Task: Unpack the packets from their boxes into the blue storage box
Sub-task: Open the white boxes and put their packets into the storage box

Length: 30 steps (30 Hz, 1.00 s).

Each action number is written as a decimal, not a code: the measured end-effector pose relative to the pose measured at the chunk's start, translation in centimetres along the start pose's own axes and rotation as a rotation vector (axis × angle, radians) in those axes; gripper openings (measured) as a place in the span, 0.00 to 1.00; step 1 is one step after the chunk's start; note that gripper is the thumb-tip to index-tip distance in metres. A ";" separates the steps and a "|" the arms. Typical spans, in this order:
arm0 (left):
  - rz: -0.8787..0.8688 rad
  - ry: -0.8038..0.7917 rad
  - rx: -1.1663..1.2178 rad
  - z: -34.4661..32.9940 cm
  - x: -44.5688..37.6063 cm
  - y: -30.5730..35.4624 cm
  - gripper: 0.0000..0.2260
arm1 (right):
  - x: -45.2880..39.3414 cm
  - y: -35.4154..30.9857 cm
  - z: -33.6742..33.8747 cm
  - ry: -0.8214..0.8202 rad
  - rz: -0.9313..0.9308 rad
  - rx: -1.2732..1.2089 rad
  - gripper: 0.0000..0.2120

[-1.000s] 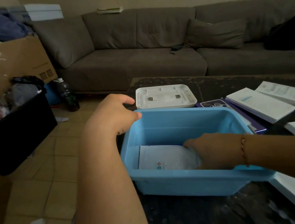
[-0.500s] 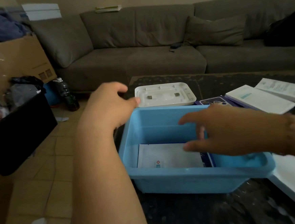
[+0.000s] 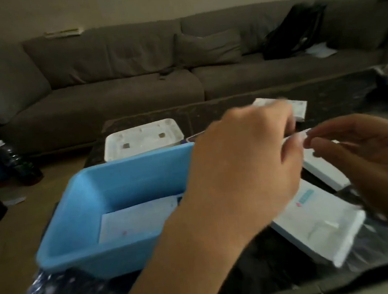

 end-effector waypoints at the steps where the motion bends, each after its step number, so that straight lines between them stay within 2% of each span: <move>1: -0.040 -0.057 0.009 -2.2 1.0 1.1 0.03 | 0.3 1.2 1.1 0.024 -0.030 0.007 0.08; 3: -0.143 -0.179 -0.006 -6.6 3.7 2.8 0.03 | 1.1 3.8 2.8 0.056 -0.049 0.045 0.05; 4: -0.195 -0.239 -0.015 -8.7 5.3 3.4 0.04 | 1.5 5.1 3.2 0.055 -0.050 0.081 0.08; 6: -0.237 -0.419 -0.043 -12.7 8.6 3.6 0.12 | 2.6 7.5 3.4 0.018 -0.053 0.143 0.15; 8: -0.250 -0.570 -0.138 -15.4 11.2 2.9 0.21 | 3.3 9.0 3.5 -0.031 -0.052 0.181 0.15; 10: -0.295 -0.590 -0.177 -16.4 12.3 2.5 0.25 | 3.4 9.4 3.9 -0.049 -0.022 0.191 0.12; 13: -0.306 -0.611 -0.165 -17.1 12.8 1.9 0.23 | 3.8 10.0 4.6 -0.070 0.060 0.209 0.09; 18: -0.402 -0.509 -0.047 -16.2 12.9 1.6 0.15 | 4.5 11.0 5.8 -0.060 0.129 0.278 0.09; 22: -0.473 -0.296 -0.027 -14.4 11.7 1.8 0.10 | 5.0 10.5 6.3 -0.049 0.171 0.267 0.13; 24: -0.396 -0.131 0.032 -13.1 10.7 1.3 0.10 | 5.2 9.7 6.3 -0.045 0.216 0.214 0.11; 26: -0.221 0.013 0.123 -11.6 9.6 0.0 0.13 | 5.6 8.5 6.1 -0.031 0.288 0.146 0.06; 28: -0.058 0.108 0.183 -10.4 8.7 -1.3 0.17 | 6.5 7.3 5.3 -0.019 0.389 0.141 0.03; 30: 0.027 0.151 0.194 -9.6 8.2 -1.9 0.19 | 7.3 6.7 4.0 -0.020 0.460 0.174 0.05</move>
Point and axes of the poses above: each hand's wrist, its own x-axis away from the middle knuckle, its own z-axis out of the back of the hand, y = z × x, the point moved 9 cm from there along -x, towards the middle knuckle, and after that the axes turned 14 degrees about y, right-handed, at the moved point
